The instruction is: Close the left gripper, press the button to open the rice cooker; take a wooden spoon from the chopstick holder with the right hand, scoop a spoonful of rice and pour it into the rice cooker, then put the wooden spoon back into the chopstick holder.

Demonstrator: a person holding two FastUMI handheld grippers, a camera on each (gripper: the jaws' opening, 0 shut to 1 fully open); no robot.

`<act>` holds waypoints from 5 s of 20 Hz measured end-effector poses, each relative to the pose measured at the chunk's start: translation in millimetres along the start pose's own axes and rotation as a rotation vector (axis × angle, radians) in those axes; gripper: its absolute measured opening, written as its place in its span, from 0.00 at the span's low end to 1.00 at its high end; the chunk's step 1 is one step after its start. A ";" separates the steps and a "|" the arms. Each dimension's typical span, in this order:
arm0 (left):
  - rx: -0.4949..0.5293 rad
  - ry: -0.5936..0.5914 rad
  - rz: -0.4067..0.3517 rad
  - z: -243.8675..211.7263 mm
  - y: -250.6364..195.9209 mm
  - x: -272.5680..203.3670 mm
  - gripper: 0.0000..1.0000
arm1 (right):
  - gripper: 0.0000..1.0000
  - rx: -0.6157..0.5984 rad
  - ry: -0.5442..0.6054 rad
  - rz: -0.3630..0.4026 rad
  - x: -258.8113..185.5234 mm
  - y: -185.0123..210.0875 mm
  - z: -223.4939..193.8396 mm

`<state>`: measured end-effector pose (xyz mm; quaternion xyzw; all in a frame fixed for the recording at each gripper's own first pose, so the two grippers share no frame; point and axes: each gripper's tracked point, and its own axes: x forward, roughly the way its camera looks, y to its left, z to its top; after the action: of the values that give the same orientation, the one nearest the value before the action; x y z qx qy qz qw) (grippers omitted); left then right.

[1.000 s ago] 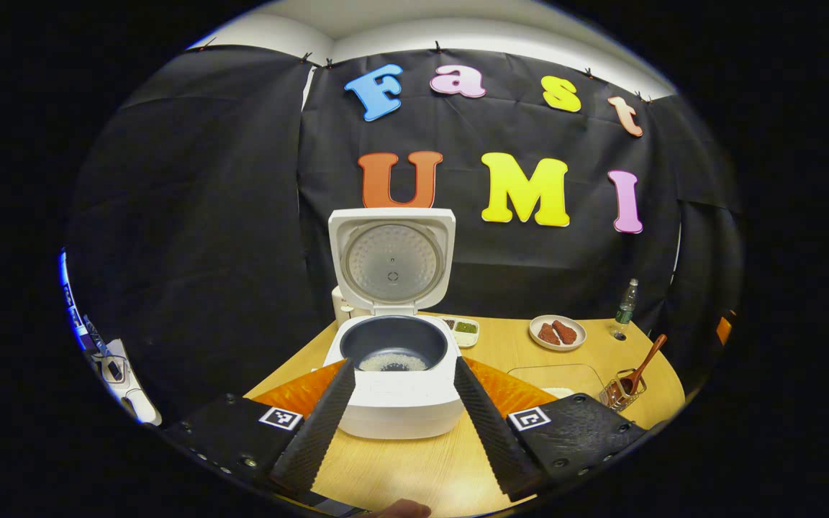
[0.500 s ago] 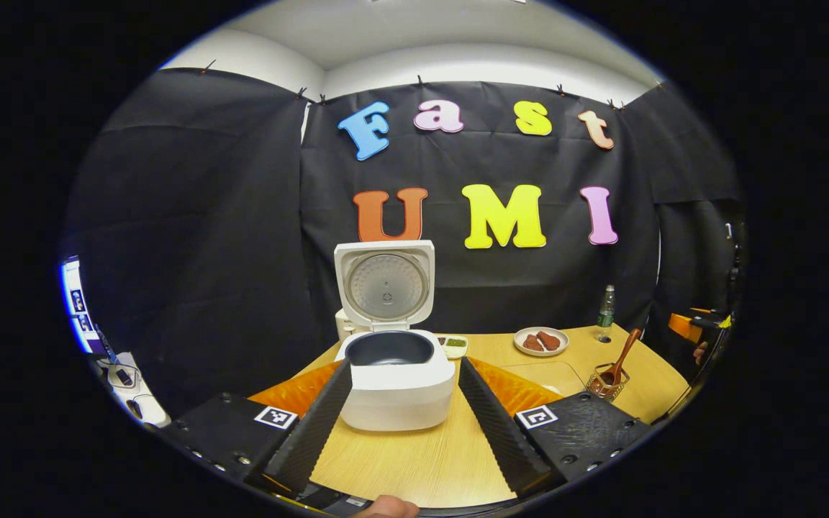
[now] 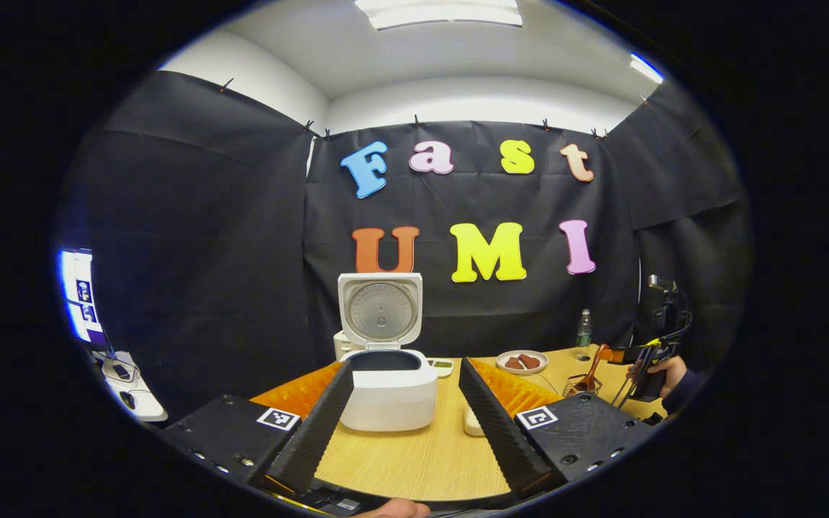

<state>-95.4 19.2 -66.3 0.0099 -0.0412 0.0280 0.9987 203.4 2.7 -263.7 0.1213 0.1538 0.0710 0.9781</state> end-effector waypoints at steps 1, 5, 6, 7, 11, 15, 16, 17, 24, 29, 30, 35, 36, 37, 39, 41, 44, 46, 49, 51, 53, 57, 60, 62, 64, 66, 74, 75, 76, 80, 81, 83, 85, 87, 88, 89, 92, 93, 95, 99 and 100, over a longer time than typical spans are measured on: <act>-0.005 -0.004 0.001 1.3 3.3 -2.8 0.94 | 0.97 0.019 0.015 0.000 9.5 -0.4 -5.3; 0.001 -0.017 0.003 2.9 9.7 -12.0 0.94 | 1.00 0.083 0.072 -0.007 42.4 1.2 -24.0; 0.005 -0.014 0.000 2.3 9.6 -12.5 0.94 | 1.00 0.100 0.085 -0.004 49.0 3.3 -27.9; 0.005 -0.010 -0.007 -0.5 8.9 -14.0 0.94 | 0.93 0.122 0.103 -0.005 55.1 4.8 -32.8; 0.004 0.011 -0.026 -9.5 10.8 -15.9 0.94 | 0.90 0.149 0.121 0.029 75.4 14.9 -35.8; 0.009 0.021 -0.029 -14.2 14.9 -17.6 0.94 | 0.24 0.159 0.137 -0.016 87.6 8.1 -36.0; 0.007 0.021 -0.029 -14.4 16.5 -18.3 0.94 | 0.22 0.144 0.139 -0.015 81.5 8.9 -36.0; 0.008 0.017 -0.030 -13.1 17.7 -18.5 0.94 | 0.16 0.140 0.124 -0.003 76.8 12.1 -31.0; 0.001 0.006 -0.062 -14.0 16.9 -24.2 0.94 | 0.13 -0.021 -0.015 -0.043 42.5 35.1 19.8; 0.014 0.000 -0.080 -15.1 16.7 -25.7 0.94 | 0.11 -0.122 -0.099 -0.040 20.3 79.6 49.3; 0.019 0.005 -0.081 -16.8 16.4 -24.9 0.94 | 0.11 -0.135 -0.114 -0.020 17.3 94.8 52.1; 0.031 0.022 -0.069 -22.0 22.9 -24.2 0.94 | 0.11 -0.206 -0.199 0.013 4.7 150.9 62.9; 0.029 0.025 -0.065 -22.9 25.2 -25.1 0.94 | 0.11 -0.223 -0.208 0.029 5.3 164.2 59.2; 0.025 0.028 -0.061 -24.8 26.2 -24.5 0.94 | 0.11 -0.234 -0.212 0.046 5.3 176.5 53.9; 0.017 0.035 -0.051 -25.6 30.5 -24.7 0.94 | 0.11 -0.243 -0.200 0.073 13.1 194.7 34.6; 0.012 0.035 -0.044 -27.7 33.3 -25.7 0.94 | 0.11 -0.266 -0.177 0.085 23.8 208.5 10.8; 0.007 0.047 -0.045 -33.0 34.3 -26.1 0.94 | 0.11 -0.313 -0.157 0.061 43.9 213.1 -20.1; 0.010 0.053 -0.044 -36.8 35.6 -25.3 0.94 | 0.11 -0.319 -0.160 0.075 52.6 217.7 -31.7; 0.021 0.058 -0.032 -39.5 39.7 -22.8 0.94 | 0.12 -0.352 -0.203 0.002 58.0 205.8 -29.1; 0.009 0.066 -0.030 -43.6 40.0 -20.9 0.94 | 0.12 -0.385 -0.203 -0.039 65.1 200.4 -34.7; -0.005 0.077 -0.035 -48.6 38.9 -20.2 0.94 | 0.12 -0.399 -0.147 -0.039 80.6 194.6 -46.8; 0.026 0.092 -0.012 -54.5 41.1 -18.2 0.94 | 0.12 -0.279 -0.046 0.091 75.9 224.5 -76.8; 0.035 0.092 -0.020 -54.4 36.1 -20.4 0.94 | 0.12 -0.224 -0.020 0.125 68.4 236.4 -85.5; 0.037 0.083 -0.027 -50.0 33.6 -21.6 0.94 | 0.12 -0.182 -0.002 0.154 68.8 243.5 -91.0; 0.035 0.076 -0.033 -48.6 32.6 -21.4 0.94 | 0.12 -0.119 0.025 0.190 66.6 250.8 -94.7; 0.029 0.074 -0.038 -49.5 30.7 -21.7 0.94 | 0.12 -0.070 0.052 0.223 66.2 253.6 -96.7; 0.039 0.090 -0.032 -54.9 32.3 -18.4 0.94 | 0.12 0.260 0.104 0.314 62.2 235.6 -76.5; 0.037 0.092 -0.030 -55.6 34.2 -17.9 0.94 | 0.12 0.306 0.102 0.330 61.1 232.8 -70.7; 0.034 0.093 -0.026 -56.3 35.1 -18.2 0.94 | 0.12 0.357 0.096 0.342 58.3 228.7 -65.0; 0.031 0.102 -0.023 -57.7 35.5 -18.0 0.94 | 0.12 0.521 0.090 0.373 54.1 214.8 -47.9; 0.034 0.102 -0.023 -57.8 36.0 -18.0 0.94 | 0.12 0.555 0.085 0.388 51.9 212.6 -42.8; 0.037 0.100 -0.023 -56.9 34.1 -17.9 0.94 | 0.12 0.630 0.077 0.424 45.2 208.2 -35.0; 0.036 0.103 -0.026 -57.1 32.1 -16.5 0.94 | 0.12 0.722 0.075 0.442 35.3 204.4 -27.3; 0.023 0.105 -0.015 -56.2 32.1 -13.8 0.94 | 0.12 0.852 0.076 0.488 23.7 207.3 -12.6; 0.018 0.099 -0.013 -53.2 30.5 -11.1 0.94 | 0.11 0.928 0.087 0.518 16.4 209.9 -5.5; 0.016 0.099 -0.012 -51.7 29.7 -7.6 0.94 | 0.12 1.023 0.106 0.539 13.0 209.5 0.9; 0.007 0.105 -0.002 -45.1 30.0 1.8 0.94 | 0.11 1.260 0.151 0.614 5.1 215.4 27.2; 0.003 0.104 -0.002 -40.3 29.3 4.3 0.94 | 0.11 1.274 0.159 0.626 5.3 220.5 31.7; 0.009 0.094 -0.006 -30.8 29.1 8.6 0.94 | 0.11 1.262 0.166 0.636 7.4 230.5 36.7; 0.024 0.064 -0.002 -14.0 36.5 17.1 0.94 | 0.12 1.195 0.157 0.634 11.6 249.2 58.0; 0.023 0.059 -0.002 -11.3 38.3 20.1 0.94 | 0.11 1.165 0.164 0.629 16.1 256.3 58.0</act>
<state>-76.6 58.8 -75.2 0.0204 -0.0113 0.0276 0.9993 211.0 239.2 -148.3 0.6634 0.1980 0.2670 0.6704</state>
